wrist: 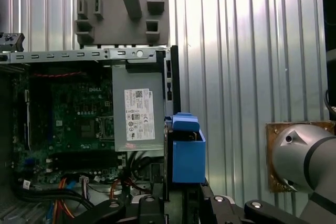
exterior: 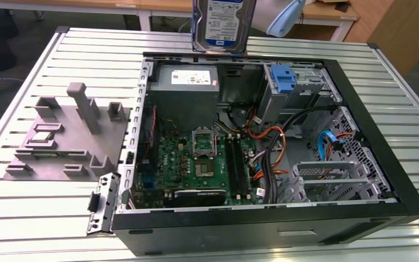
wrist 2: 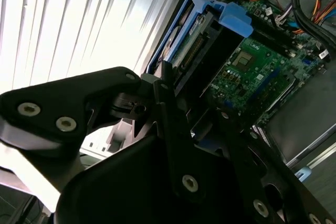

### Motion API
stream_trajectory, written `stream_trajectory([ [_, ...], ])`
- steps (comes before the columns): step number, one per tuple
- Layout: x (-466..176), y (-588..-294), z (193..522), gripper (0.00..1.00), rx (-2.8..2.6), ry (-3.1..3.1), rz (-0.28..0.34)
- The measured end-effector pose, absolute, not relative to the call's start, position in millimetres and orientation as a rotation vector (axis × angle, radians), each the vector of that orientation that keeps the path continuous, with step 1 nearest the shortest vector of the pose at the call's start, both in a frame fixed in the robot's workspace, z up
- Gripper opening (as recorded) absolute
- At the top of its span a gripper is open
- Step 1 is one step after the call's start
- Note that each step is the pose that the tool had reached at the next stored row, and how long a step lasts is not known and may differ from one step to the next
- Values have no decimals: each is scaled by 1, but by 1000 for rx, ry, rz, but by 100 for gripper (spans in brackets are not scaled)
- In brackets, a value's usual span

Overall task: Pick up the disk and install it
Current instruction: 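Pick up the disk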

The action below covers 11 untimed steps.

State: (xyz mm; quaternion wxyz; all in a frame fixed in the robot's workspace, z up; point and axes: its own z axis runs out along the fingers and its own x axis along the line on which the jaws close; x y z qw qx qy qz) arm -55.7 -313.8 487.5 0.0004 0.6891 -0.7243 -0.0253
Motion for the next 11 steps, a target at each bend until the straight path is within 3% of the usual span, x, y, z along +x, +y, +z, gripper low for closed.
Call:
stream_trajectory([
  [11, -48, -313, 487, 35, 2164, -2275, -79],
])
